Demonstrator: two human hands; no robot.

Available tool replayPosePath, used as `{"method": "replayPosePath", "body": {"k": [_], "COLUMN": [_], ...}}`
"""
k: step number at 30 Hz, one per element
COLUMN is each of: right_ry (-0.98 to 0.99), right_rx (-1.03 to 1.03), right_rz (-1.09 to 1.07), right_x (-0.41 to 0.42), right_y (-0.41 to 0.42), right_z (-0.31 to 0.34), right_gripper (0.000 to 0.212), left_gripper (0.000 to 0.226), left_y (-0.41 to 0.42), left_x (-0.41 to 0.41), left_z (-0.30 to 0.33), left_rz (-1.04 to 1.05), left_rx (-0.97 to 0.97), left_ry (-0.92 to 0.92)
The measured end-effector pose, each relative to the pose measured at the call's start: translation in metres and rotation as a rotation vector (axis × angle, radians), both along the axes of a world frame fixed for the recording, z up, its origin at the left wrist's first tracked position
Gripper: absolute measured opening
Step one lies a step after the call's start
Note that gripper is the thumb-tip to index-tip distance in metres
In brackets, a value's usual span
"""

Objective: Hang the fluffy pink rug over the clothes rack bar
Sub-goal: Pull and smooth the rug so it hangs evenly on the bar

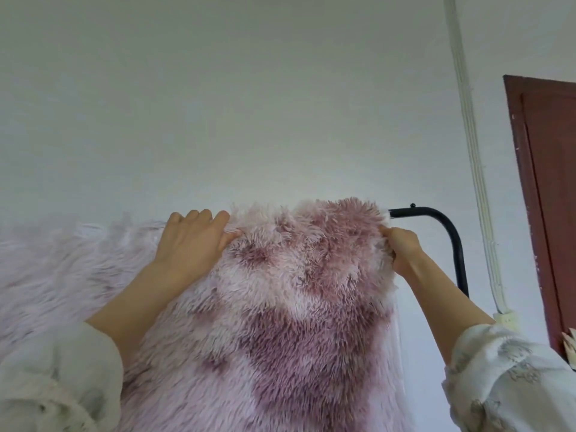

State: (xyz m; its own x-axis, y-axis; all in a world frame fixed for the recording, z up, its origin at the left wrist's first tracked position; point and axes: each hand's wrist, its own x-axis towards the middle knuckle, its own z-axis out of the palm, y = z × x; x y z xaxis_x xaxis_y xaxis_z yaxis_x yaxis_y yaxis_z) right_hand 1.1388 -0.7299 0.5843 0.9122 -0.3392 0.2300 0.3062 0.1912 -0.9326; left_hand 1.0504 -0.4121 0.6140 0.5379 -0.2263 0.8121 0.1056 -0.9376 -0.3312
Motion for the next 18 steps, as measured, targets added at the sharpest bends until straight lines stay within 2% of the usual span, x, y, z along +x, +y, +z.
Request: {"method": "replayPosePath", "body": {"k": [12, 15, 18], "right_ry": [-0.001, -0.028, -0.048], "right_rx": [0.103, 0.028, -0.149], "right_rz": [-0.119, -0.166, -0.276], "right_x": [0.024, 0.026, 0.029], "right_y": [-0.041, -0.04, -0.034], "right_z": [0.002, 0.0, -0.006], "right_gripper": [0.035, 0.04, 0.042], "left_gripper": [0.049, 0.049, 0.05], "left_y": [-0.056, -0.057, -0.053], "left_x": [0.026, 0.028, 0.027], "left_z": [0.004, 0.004, 0.002], "left_rz": [0.007, 0.032, 0.043], "left_rx": [0.052, 0.053, 0.048], "left_ry": [0.027, 0.026, 0.016]}}
